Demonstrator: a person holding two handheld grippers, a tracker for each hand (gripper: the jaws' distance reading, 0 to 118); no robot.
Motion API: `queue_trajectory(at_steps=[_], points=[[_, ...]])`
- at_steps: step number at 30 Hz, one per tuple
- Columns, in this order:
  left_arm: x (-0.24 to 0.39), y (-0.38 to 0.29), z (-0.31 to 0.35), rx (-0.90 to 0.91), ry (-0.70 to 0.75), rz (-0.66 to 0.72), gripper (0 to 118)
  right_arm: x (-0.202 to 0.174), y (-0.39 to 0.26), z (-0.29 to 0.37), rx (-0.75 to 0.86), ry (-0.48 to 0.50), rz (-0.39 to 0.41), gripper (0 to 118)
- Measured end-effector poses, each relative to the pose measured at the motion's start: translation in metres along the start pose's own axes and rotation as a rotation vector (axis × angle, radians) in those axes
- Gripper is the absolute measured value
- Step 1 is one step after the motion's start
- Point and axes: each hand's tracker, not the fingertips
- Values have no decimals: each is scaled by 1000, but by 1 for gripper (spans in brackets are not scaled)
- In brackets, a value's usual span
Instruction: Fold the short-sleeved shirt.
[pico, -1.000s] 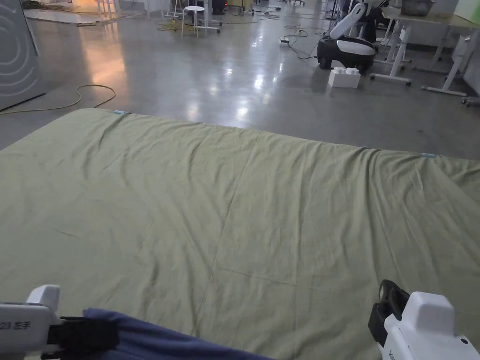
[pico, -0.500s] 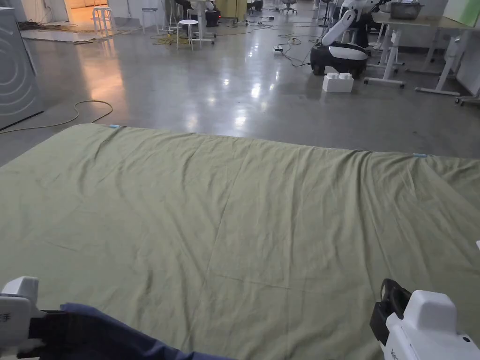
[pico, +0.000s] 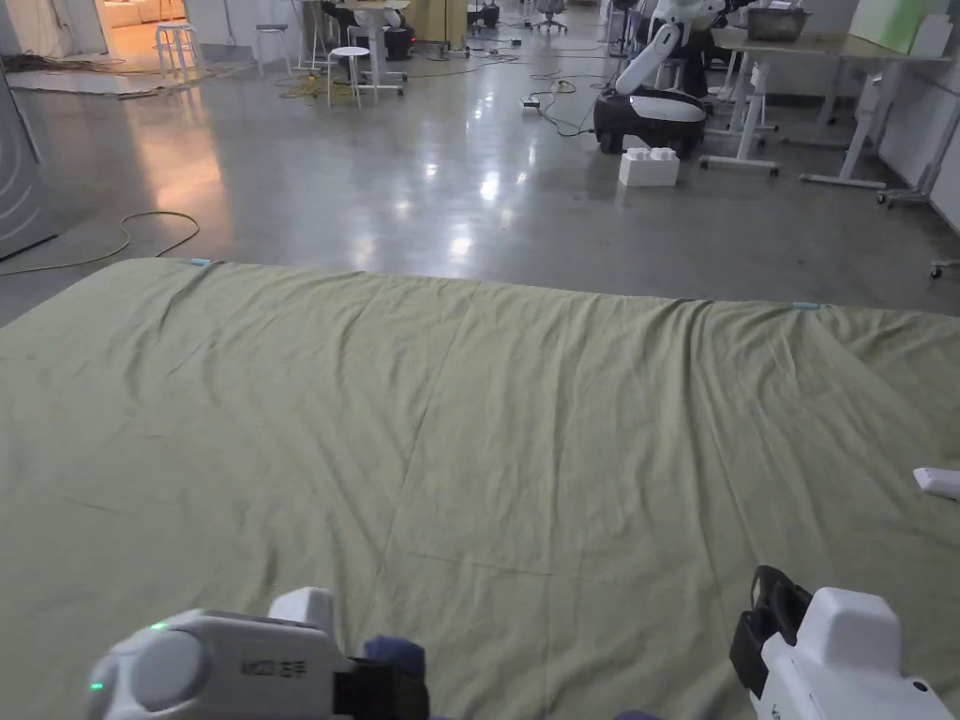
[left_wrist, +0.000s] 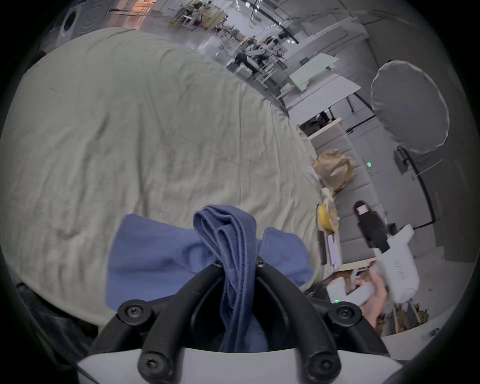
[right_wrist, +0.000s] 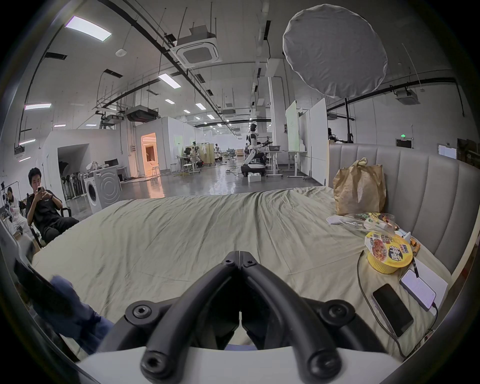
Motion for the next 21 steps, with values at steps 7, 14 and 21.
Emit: queue_trajectory(at_steps=[7,14,21], points=[[12,-26,-79,-118,185,-60,10,15,-4,9,-10,-26,-4,0],[10,-32,-103,-145,233,-44,22,24,-11,12,-32,-43,0,0],[18,-24,-58,-68,193,-78,65,29,-12,13,-42,-45,11,0]])
